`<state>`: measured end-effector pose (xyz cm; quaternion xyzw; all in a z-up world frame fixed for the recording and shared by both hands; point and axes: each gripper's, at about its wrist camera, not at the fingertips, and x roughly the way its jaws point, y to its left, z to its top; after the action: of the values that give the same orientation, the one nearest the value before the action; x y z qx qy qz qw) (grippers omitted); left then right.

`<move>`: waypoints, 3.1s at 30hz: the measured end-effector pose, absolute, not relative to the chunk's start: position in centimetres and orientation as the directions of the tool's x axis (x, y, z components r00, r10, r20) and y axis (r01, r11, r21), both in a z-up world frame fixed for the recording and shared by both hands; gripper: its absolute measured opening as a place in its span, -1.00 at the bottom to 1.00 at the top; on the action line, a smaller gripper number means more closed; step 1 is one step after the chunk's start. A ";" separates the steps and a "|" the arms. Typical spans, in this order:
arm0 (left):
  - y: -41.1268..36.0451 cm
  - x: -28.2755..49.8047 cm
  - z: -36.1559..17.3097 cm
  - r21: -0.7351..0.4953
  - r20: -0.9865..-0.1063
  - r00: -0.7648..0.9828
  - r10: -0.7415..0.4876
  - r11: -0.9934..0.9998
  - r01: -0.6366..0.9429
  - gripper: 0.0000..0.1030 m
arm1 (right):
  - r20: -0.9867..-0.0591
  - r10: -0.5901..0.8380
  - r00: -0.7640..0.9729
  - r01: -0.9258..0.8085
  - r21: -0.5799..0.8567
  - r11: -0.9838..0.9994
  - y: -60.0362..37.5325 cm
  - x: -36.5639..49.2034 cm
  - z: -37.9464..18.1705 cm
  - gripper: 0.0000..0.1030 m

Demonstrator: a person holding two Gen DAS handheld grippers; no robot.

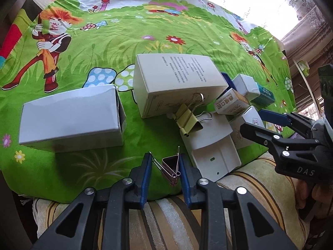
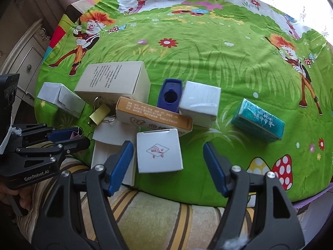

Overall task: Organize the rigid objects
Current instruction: 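Grasp the pink binder clip with the left tool while the right tool grasps the white square box, then carry the clip and white box into the purple box and open both tools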

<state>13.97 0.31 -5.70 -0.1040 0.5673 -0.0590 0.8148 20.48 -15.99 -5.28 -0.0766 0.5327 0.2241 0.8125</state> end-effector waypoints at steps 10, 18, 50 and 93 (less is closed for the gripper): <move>0.5 12.9 -3.5 -0.216 -0.878 0.444 -0.180 0.976 -0.030 -0.71 | -0.903 0.284 0.321 -0.455 0.116 0.883 -15.9 20.3 -5.8 -0.10; 0.2 12.5 -2.7 -0.204 -0.868 0.470 -0.162 0.978 -0.040 -0.71 | -0.883 0.299 0.362 -0.454 0.113 0.884 -16.5 19.3 -4.8 -0.11; -10.2 8.6 3.0 -0.293 -0.787 0.521 -0.330 0.943 0.156 -0.71 | -0.802 0.292 0.521 -0.325 0.130 0.937 -25.1 12.2 1.0 -0.11; -30.8 5.3 3.9 -0.414 -0.738 0.261 -0.623 0.722 0.554 -0.02 | -0.720 -0.124 0.683 0.294 0.115 0.949 -51.9 3.0 5.2 0.67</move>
<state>5.30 -30.82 3.95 -0.0356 0.4818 -0.3708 0.7932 2.98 -51.88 5.21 0.1112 0.3814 -0.1146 0.9105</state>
